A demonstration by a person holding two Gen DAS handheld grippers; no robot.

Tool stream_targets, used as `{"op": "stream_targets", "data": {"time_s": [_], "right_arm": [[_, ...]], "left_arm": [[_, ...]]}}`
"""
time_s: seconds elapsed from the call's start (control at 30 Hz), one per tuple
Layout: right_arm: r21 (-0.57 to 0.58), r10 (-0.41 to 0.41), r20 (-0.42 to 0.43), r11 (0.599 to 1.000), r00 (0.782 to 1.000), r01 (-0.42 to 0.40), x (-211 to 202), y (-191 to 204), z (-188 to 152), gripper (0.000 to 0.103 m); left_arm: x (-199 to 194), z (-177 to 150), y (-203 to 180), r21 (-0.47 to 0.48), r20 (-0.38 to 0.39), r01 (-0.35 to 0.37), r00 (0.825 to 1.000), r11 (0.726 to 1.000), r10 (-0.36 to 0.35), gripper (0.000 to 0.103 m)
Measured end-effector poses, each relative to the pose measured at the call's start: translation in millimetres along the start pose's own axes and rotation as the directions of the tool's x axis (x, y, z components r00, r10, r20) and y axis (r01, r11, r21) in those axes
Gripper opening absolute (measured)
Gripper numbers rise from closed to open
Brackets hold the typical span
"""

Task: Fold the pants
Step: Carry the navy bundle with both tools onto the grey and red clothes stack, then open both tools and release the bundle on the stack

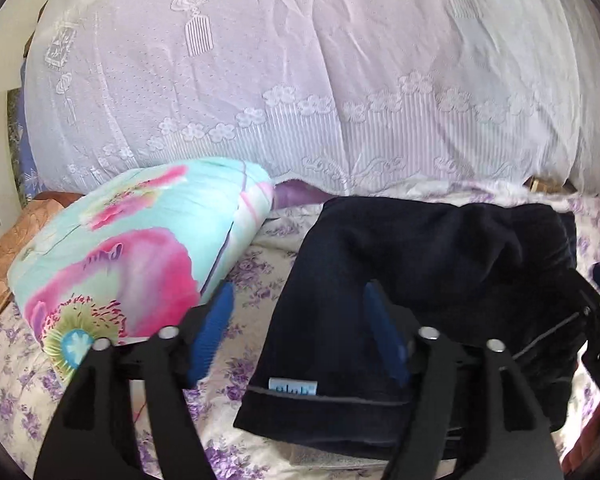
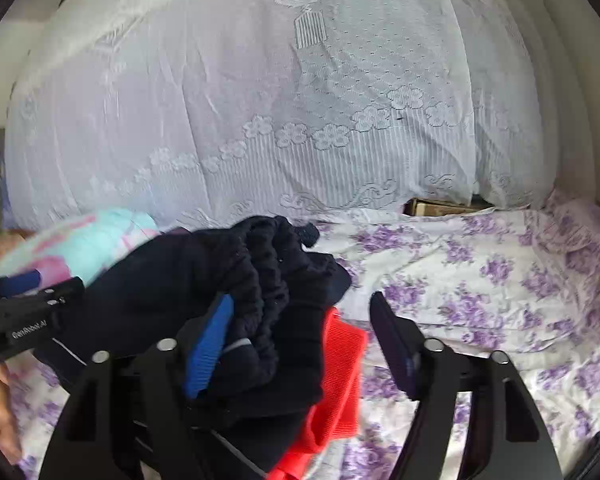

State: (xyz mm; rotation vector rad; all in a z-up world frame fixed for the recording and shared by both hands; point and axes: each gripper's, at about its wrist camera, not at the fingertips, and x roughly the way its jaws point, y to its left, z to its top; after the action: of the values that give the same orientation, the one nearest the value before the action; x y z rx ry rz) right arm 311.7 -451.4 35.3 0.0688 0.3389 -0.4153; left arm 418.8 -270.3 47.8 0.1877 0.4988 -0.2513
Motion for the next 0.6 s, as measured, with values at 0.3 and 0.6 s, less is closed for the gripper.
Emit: {"op": "stream_targets", "data": {"time_s": [0.3, 0.6], "right_arm": [[-0.012, 0.019, 0.029, 1.000, 0.999, -0.018, -64.2, 6.8, 14.2, 0.081], [0.147, 0.021, 0.109, 0.988, 0.994, -0.037, -220.0, -8.5, -8.9, 0.099]], "left_arm": [[-40.1, -35.1, -33.6, 0.219, 0.025, -0.056, 0.998, 0.974, 0.052, 0.063], [-220.9, -72.1, -1.1, 0.108, 0.226, -0.009, 0.974, 0.994, -0.016, 0.093]]}}
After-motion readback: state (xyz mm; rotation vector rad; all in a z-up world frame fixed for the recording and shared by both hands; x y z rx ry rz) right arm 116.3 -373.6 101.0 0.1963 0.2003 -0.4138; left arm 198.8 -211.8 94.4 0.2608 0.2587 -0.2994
